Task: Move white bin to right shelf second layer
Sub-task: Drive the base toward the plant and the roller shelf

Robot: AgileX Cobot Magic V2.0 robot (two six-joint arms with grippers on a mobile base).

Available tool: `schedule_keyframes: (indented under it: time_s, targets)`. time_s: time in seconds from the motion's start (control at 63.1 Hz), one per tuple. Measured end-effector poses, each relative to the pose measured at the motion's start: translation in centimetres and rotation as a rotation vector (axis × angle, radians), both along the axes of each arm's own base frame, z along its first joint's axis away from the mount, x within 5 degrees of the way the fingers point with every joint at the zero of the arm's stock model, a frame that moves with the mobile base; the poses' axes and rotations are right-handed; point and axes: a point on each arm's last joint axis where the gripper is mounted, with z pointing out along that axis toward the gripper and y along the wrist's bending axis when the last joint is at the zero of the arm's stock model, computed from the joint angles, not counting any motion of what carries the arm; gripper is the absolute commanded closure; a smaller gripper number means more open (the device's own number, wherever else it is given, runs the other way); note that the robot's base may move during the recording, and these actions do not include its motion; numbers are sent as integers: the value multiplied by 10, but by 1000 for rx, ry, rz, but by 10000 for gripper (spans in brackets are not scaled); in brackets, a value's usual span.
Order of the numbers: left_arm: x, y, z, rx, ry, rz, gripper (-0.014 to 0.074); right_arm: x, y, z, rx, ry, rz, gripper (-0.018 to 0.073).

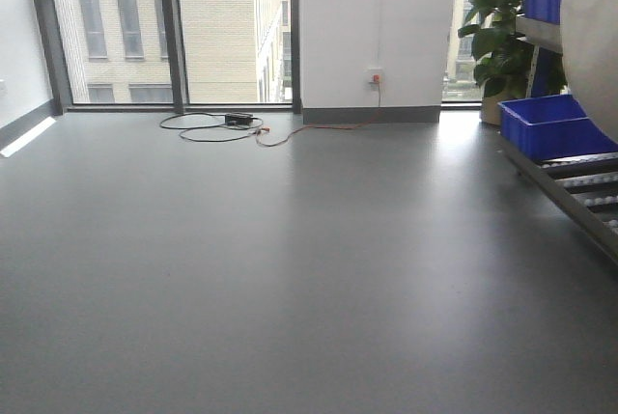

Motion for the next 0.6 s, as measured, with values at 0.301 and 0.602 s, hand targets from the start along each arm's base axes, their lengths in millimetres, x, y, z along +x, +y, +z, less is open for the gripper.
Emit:
schedule_keyframes:
  time_s: [0.301, 0.602]
  targets:
    - [0, 0, 0, 0, 0, 0, 512, 0, 0, 0, 0, 0, 0, 512]
    - [0, 0, 0, 0, 0, 0, 512, 0, 0, 0, 0, 0, 0, 512]
